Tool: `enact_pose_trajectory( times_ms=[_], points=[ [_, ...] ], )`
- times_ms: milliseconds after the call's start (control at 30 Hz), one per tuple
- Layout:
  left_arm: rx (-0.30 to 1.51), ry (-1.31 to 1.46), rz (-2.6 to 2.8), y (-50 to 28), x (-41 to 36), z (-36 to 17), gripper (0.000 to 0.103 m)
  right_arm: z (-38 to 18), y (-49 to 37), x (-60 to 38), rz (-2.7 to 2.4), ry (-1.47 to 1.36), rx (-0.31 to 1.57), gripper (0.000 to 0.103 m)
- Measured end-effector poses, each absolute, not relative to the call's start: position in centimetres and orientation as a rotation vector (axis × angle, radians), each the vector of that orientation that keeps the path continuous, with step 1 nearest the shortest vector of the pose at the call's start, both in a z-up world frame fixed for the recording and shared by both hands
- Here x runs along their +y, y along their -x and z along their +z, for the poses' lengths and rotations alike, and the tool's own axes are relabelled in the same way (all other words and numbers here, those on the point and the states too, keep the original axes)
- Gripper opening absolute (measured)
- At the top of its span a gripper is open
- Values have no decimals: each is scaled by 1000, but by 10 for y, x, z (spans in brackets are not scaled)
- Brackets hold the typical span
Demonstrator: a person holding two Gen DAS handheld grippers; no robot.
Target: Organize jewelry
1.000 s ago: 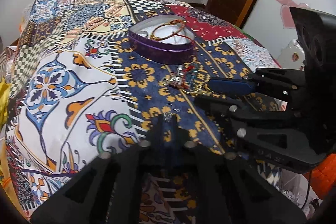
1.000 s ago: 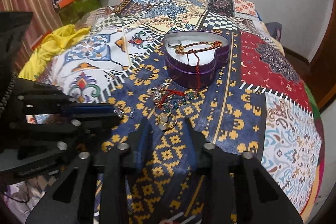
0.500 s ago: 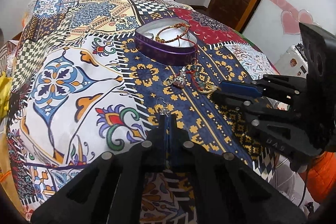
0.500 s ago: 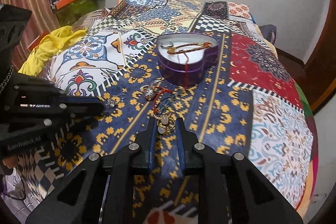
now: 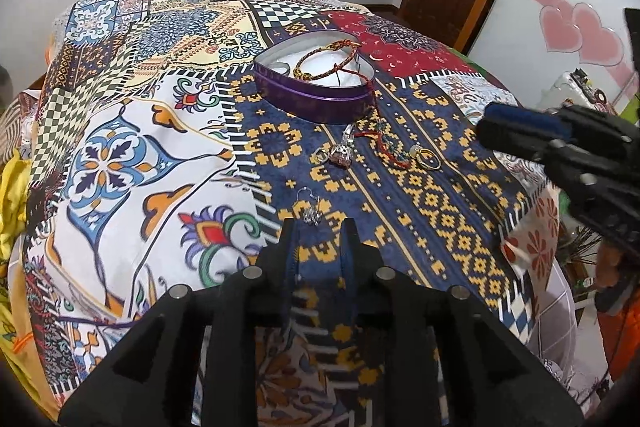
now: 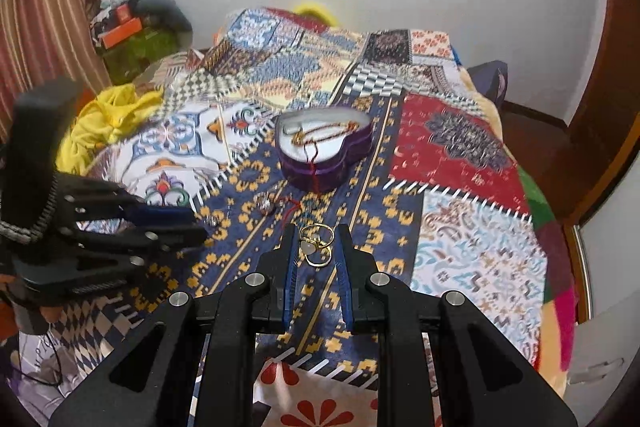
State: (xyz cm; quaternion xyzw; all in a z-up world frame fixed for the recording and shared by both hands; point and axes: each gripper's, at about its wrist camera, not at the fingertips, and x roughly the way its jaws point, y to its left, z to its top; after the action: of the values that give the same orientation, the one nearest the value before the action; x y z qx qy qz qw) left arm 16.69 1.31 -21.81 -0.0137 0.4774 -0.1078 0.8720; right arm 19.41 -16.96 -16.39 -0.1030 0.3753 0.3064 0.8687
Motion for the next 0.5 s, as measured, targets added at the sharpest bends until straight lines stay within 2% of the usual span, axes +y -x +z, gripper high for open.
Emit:
enact_pose_trajectory(
  times_ms=[167, 200, 233, 500],
  points=[
    [991, 42, -209, -176, 15, -224, 19, -160, -197, -174, 629, 197, 771, 16],
    [988, 43, -205, -177, 15, -224, 11, -161, -197, -176, 626, 194, 772, 16],
    [986, 42, -194, -178, 16, -225, 8, -162, -198, -177, 624, 192, 774, 16],
    [951, 69, -189, -181, 28, -212, 8, -166, -207, -177, 624, 171, 785, 16]
  ],
)
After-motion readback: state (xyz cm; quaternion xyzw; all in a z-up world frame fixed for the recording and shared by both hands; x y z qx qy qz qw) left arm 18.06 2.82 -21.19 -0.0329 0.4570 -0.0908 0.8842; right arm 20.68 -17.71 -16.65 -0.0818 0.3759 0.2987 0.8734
